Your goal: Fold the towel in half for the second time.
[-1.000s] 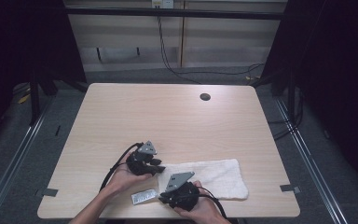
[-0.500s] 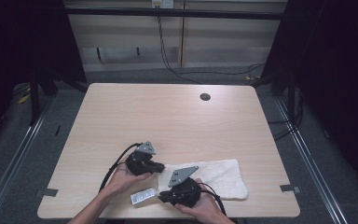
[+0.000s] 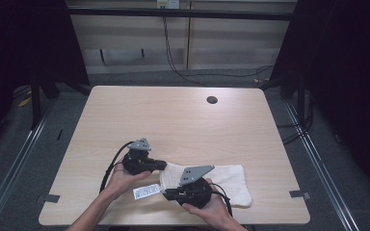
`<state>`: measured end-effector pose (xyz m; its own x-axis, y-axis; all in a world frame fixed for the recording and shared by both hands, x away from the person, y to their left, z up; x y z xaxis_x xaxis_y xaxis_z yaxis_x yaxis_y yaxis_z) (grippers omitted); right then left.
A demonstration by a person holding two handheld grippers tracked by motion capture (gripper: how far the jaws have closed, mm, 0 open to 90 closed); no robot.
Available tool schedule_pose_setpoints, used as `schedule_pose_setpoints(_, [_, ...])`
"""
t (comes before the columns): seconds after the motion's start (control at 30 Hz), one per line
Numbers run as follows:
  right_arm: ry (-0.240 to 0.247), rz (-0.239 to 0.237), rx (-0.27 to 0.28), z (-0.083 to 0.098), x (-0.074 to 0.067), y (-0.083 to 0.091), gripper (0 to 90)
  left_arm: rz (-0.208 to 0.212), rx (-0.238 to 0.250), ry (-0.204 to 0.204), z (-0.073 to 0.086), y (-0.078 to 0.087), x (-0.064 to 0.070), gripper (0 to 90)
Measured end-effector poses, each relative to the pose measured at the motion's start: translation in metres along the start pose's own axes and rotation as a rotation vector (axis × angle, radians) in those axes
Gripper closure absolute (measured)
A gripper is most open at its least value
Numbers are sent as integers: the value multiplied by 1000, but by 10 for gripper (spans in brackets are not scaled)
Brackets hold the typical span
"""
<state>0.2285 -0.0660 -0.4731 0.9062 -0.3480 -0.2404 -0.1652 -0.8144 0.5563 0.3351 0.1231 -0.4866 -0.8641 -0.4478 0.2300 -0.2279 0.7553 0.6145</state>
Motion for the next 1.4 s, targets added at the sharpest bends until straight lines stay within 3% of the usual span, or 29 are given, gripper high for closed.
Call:
schedule_pose_setpoints(0.13, [3, -1, 12, -4, -1, 3, 842, -3, 2, -14, -1, 5, -1, 854])
schedule_pose_setpoints(0.27, [24, -14, 20, -9, -3, 3, 844, 8, 21, -3, -2, 11, -3, 853])
schedule_pose_setpoints(0.6, [53, -52, 41, -31, -5, -10, 845, -11, 45, 16, -7, 26, -9, 855])
schedule_pose_setpoints(0.97, [46, -75, 65, -51, 0, -21, 846, -58, 61, 44, -4, 46, -23, 855])
schedule_pose_setpoints(1.07, [40, -79, 82, -55, 2, -24, 846, -89, 44, 22, -3, 49, -25, 855])
schedule_pose_setpoints(1.2, [28, -87, 94, -59, 4, -29, 846, -98, 50, 43, 0, 55, -31, 855])
schedule_pose_setpoints(1.4, [51, -91, 93, -73, 3, -35, 846, -112, 73, 61, 0, 70, -36, 855])
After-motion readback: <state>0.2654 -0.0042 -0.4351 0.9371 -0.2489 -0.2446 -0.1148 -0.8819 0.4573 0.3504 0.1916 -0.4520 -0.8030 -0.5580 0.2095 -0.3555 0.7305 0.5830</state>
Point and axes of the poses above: each handheld gripper's, and its own axes: y roughly backward along the jaws, z roughly out of its underside, x roughly to its right, the point moved 2 cm from there along -y, roughly forward along the jaws, and after that the axes turned 4 degrees about -z, right-handed, at the moved point
